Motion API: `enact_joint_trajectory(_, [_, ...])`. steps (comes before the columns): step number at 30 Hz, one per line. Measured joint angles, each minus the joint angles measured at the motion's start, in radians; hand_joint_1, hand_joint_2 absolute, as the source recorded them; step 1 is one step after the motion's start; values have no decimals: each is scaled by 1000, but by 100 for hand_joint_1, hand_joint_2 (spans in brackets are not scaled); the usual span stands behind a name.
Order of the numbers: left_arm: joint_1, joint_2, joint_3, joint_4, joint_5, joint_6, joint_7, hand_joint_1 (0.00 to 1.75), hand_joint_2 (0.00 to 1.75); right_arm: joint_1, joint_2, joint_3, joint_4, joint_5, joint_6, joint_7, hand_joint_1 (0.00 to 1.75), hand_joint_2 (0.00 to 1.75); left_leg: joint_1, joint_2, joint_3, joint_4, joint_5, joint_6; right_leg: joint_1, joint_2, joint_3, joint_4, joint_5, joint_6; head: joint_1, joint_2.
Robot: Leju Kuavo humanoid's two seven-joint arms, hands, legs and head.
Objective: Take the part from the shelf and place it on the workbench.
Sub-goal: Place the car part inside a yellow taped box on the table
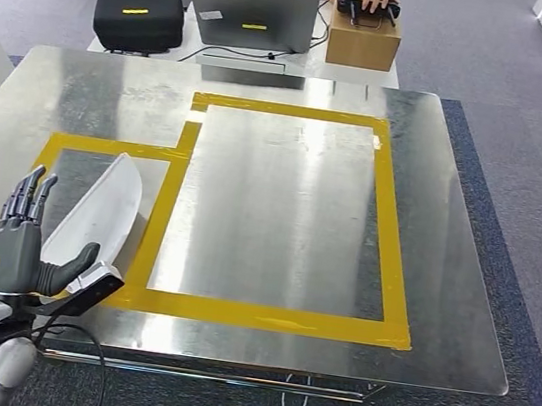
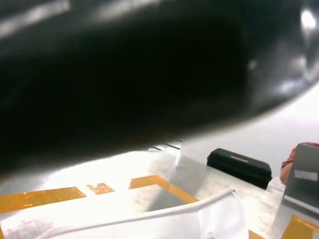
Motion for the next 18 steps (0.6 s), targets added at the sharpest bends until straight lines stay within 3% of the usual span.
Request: enact_joint_trajectory(18, [8,0,-4,-50,22,6,-19,0,0,0,0,-12,0,2,0,-4,0,0,0,0,0,0,0,0,0,0,0,0,0,0,0,0])
